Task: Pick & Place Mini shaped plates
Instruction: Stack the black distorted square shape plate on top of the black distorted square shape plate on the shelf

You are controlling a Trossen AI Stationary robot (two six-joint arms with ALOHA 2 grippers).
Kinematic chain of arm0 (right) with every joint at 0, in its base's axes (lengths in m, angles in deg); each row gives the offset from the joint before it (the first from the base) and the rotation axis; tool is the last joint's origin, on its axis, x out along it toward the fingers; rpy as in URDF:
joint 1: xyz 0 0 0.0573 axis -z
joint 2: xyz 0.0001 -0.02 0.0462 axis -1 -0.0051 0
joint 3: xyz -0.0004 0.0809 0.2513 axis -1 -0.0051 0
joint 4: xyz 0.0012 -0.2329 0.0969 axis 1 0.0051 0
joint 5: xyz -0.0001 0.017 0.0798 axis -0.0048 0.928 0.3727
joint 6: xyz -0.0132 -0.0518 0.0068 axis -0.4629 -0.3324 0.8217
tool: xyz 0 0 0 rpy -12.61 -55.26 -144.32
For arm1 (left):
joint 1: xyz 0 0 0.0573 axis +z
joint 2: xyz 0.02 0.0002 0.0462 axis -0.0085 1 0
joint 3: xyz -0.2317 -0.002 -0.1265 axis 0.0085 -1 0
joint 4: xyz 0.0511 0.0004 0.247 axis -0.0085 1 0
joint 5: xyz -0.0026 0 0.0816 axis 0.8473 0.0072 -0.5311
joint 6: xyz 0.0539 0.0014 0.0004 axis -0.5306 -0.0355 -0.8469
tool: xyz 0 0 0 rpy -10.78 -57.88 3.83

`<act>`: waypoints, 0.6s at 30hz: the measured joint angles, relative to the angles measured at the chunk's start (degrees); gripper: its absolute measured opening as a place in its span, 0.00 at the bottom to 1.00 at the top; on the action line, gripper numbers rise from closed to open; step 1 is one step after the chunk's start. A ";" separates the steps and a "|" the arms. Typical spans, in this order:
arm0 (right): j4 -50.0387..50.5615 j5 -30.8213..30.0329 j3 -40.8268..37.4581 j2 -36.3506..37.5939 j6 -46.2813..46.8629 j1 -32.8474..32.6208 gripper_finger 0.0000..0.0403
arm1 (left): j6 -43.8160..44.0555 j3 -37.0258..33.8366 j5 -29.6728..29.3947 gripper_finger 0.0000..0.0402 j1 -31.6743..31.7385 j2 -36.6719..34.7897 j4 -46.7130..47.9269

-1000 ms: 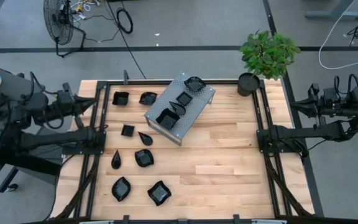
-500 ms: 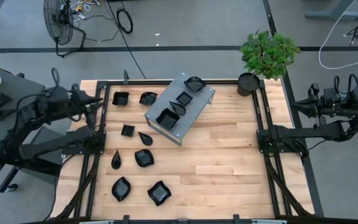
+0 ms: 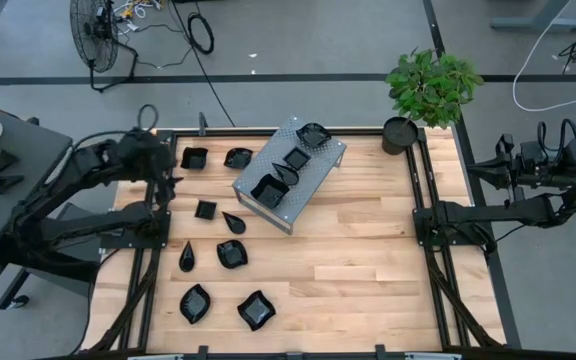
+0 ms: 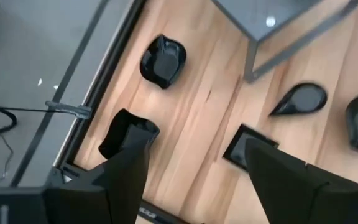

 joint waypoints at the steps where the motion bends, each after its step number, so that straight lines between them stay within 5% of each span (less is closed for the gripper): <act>1: -0.01 0.00 0.00 0.00 0.00 0.00 0.05 | -1.21 0.00 0.00 0.68 0.00 1.17 0.01; 18: -0.01 0.00 0.00 0.00 -0.02 0.00 0.05 | -8.33 0.00 -0.17 0.64 0.00 26.07 -0.08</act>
